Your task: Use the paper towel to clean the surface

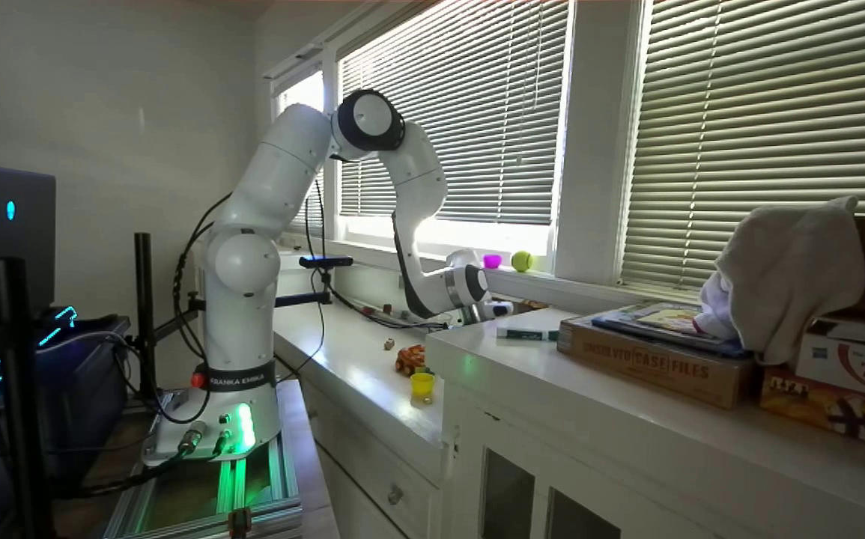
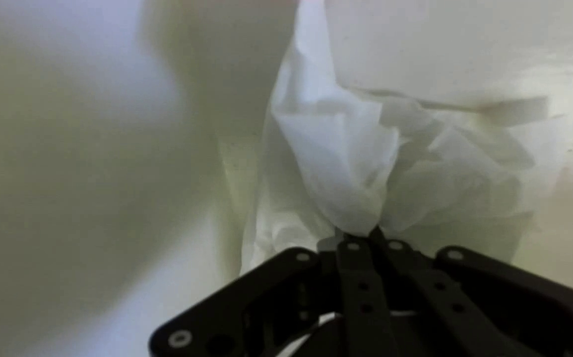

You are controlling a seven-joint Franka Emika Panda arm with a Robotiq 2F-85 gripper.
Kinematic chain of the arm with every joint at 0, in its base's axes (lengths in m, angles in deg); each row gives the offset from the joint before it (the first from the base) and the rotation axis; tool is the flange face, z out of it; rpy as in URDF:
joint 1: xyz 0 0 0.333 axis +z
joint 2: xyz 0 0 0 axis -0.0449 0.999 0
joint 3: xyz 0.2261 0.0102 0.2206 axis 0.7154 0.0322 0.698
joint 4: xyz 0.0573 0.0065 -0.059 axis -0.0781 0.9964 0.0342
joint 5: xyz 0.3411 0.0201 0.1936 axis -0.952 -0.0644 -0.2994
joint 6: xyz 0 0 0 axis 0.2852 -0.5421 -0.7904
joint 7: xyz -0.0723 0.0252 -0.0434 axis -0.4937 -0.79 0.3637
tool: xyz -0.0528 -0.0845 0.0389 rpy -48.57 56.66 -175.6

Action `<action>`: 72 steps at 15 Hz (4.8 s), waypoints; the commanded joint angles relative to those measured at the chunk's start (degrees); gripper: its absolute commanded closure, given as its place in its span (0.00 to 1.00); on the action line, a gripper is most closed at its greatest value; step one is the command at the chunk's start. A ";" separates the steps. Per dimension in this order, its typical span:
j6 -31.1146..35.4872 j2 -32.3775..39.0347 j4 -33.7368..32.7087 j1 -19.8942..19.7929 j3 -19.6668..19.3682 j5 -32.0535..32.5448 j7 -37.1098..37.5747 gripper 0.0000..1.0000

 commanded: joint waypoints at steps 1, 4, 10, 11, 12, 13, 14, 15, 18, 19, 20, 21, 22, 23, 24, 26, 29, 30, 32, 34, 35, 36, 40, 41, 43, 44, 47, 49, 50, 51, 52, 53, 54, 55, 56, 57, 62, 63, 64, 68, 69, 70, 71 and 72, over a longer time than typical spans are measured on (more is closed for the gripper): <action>0.81 -0.31 0.71 -0.39 0.42 0.62 -1.87 1.00; -0.53 -2.08 3.12 -3.24 3.28 -3.04 -6.76 1.00; -2.57 -1.61 1.47 -3.89 2.86 -1.89 -6.65 1.00; -3.01 -0.96 0.56 -3.59 2.55 -1.59 -6.26 1.00; -3.39 -0.40 -0.16 -3.40 2.43 -1.44 -5.99 1.00; -3.19 0.25 -1.03 -3.11 2.23 -1.09 -5.40 1.00; -3.42 0.64 -1.60 -3.07 2.35 -1.18 -5.40 1.00; -3.04 1.19 -2.46 -2.70 1.98 -0.57 -4.65 1.00; -1.09 2.82 -5.01 -1.42 0.19 1.79 -1.40 1.00; -1.19 2.58 -4.65 -2.54 1.60 0.07 -3.00 1.00; -0.84 2.94 -5.36 -1.60 0.49 1.63 -1.29 1.00; -0.76 3.10 -5.69 -1.53 0.46 1.75 -1.31 1.00; -1.14 3.21 -5.88 -1.63 0.53 1.37 -1.52 1.00; -1.08 3.23 -5.90 -1.51 0.26 1.53 -1.14 1.00; -1.13 2.95 -5.47 -1.54 0.22 1.36 -0.97 1.00; -0.92 2.24 -4.55 -1.57 0.42 0.99 -0.96 1.00; -1.32 1.42 -3.67 -1.83 1.00 0.15 -1.33 1.00; -2.16 0.93 -3.21 -2.30 1.70 -0.96 -2.20 1.00; -2.02 1.69 -3.17 -1.59 1.57 -0.89 -0.49 0.99; -2.03 1.62 -3.13 -1.63 1.63 -0.91 -0.49 0.99; -2.03 1.61 -3.12 -1.65 1.64 -0.91 -0.49 0.99; -2.03 1.60 -3.11 -1.65 1.65 -0.91 -0.49 0.99; -2.43 2.41 -3.95 -1.52 1.83 -1.14 -0.53 1.00; -2.23 2.88 -4.59 -1.48 1.86 -1.19 -0.43 1.00; -2.34 3.79 -6.06 -1.01 1.43 -0.67 0.08 1.00; -2.36 4.17 -6.60 -1.01 1.48 -0.72 -0.05 1.00; -2.40 5.68 -8.67 -1.04 1.87 -1.24 -0.42 1.00; -2.59 5.57 -8.84 -0.84 2.02 -1.12 -0.47 1.00; -2.70 5.38 -8.61 -1.13 2.48 -1.52 -1.03 1.00; -2.61 4.65 -7.70 -1.38 2.81 -1.52 -1.67 1.00; -2.53 4.16 -6.97 -1.37 2.86 -1.26 -1.83 1.00; -2.47 3.50 -5.95 -1.85 3.40 -1.58 -2.86 1.00; -2.42 3.26 -5.66 -1.74 3.23 -1.28 -2.86 1.00; -2.56 2.75 -4.90 -2.28 3.86 -1.86 -3.95 1.00; -2.71 2.28 -4.25 -2.55 4.10 -2.05 -4.54 1.00; -2.72 1.76 -3.53 -3.31 4.89 -2.81 -5.72 1.00; -2.50 0.87 -1.71 -4.26 5.88 -2.32 -7.61 1.00; -2.47 0.79 -1.51 -4.36 6.02 -2.25 -7.87 1.00; -2.76 0.64 -1.17 -4.65 6.24 -2.46 -8.55 1.00; -4.47 1.43 -1.67 -4.78 5.60 -1.86 -7.91 1.00; -4.48 2.12 -2.58 -4.47 4.98 -1.35 -7.05 1.00; -4.39 2.59 -3.29 -4.14 4.43 -0.87 -6.24 1.00; -4.12 3.39 -4.31 -3.90 3.95 -0.46 -5.66 1.00; -4.11 4.20 -5.31 -3.80 3.70 -0.47 -5.44 1.00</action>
